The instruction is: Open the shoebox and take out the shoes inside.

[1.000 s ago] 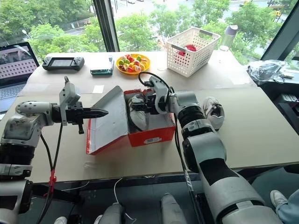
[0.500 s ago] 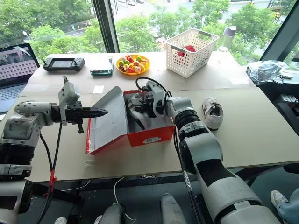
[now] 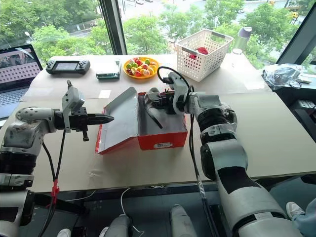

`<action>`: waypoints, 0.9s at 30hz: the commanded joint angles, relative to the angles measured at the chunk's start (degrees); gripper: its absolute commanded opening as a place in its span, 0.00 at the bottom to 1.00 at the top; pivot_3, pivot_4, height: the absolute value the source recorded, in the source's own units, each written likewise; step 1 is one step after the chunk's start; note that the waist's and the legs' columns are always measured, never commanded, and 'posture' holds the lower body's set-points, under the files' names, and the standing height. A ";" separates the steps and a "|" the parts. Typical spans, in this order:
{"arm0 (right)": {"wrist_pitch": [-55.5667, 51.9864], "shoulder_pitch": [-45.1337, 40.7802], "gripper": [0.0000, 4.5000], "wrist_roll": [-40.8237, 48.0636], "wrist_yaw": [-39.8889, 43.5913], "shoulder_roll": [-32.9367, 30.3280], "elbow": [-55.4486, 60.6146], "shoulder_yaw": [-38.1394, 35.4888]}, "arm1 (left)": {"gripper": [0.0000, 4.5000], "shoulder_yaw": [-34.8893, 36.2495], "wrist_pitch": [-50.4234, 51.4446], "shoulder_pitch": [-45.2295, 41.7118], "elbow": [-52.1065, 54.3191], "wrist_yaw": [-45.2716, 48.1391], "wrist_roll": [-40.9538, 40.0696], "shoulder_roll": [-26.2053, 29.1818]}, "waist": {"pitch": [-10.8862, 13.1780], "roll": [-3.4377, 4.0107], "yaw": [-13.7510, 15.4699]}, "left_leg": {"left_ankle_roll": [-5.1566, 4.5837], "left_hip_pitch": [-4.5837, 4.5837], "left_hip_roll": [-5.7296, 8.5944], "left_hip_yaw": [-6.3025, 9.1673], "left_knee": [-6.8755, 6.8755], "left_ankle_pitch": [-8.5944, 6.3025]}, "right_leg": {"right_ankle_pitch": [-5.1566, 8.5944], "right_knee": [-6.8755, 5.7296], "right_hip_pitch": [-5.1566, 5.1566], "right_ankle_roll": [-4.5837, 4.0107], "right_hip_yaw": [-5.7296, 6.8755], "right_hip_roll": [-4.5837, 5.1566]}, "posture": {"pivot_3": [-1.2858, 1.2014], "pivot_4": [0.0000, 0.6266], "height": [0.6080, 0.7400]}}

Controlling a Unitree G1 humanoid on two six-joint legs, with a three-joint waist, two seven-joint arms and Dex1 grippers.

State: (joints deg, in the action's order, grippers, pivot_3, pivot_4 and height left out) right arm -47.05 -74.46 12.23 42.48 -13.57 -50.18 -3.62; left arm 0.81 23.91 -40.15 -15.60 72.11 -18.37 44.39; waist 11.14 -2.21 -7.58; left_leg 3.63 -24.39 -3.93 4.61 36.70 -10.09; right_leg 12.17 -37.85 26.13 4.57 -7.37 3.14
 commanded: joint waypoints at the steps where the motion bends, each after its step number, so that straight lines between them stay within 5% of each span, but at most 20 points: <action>1: -7.73 3.01 0.29 4.61 -0.17 -0.31 9.65 -2.70 | 0.00 0.66 -0.65 -1.30 0.49 0.32 -0.54 0.38 | 0.00 0.00 0.01 | 0.00 0.02 -0.01 0.00 -0.02 0.00 | 0.03 -0.03 0.00 -0.03 0.02 0.00 | 0.52 0.24 0.64; 10: -19.44 6.60 0.29 12.96 -9.43 -1.61 23.42 -13.52 | 0.00 0.45 -0.66 -1.71 0.32 0.49 -0.40 0.06 | 0.03 0.04 0.44 | 0.00 -0.01 0.01 0.02 -0.04 0.00 | 0.03 -0.04 0.02 -0.04 0.04 0.02 | 0.52 0.24 0.64; 15: -22.54 4.51 0.29 13.74 -18.28 -10.41 35.22 -21.94 | 0.00 0.81 -0.54 -1.34 1.81 0.57 -0.98 -0.08 | 0.13 0.20 1.39 | 0.00 -0.12 0.02 0.03 -0.04 0.00 | 0.04 0.03 0.04 -0.03 0.10 0.05 | 0.52 0.24 0.64; 22: -15.33 16.21 0.29 0.92 -19.96 -26.73 45.23 -4.52 | 0.00 1.44 1.44 -2.72 4.89 0.53 -3.50 -1.01 | 0.14 0.22 2.03 | -0.01 -0.23 0.01 0.00 -0.14 0.00 | 0.10 0.35 0.06 0.00 0.16 0.09 | 0.52 0.24 0.64; 27: -11.17 23.21 0.29 -4.21 -20.43 -29.64 47.27 2.48 | 0.00 2.08 3.09 -3.53 6.16 1.13 -5.37 -0.89 | 0.21 0.34 1.55 | -0.01 -0.12 0.03 -0.08 -0.14 0.00 | 0.08 0.25 0.08 -0.01 0.03 0.10 | 0.52 0.24 0.64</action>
State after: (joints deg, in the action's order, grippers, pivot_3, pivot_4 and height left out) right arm -61.66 -50.19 9.90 22.44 -42.21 -7.00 -1.68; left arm 1.15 26.49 -42.05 -11.74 72.75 -21.85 43.00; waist 11.35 -1.87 -6.03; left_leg 3.60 -24.47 -3.90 4.53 36.56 -10.08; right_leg 12.25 -37.65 26.21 4.55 -7.34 3.23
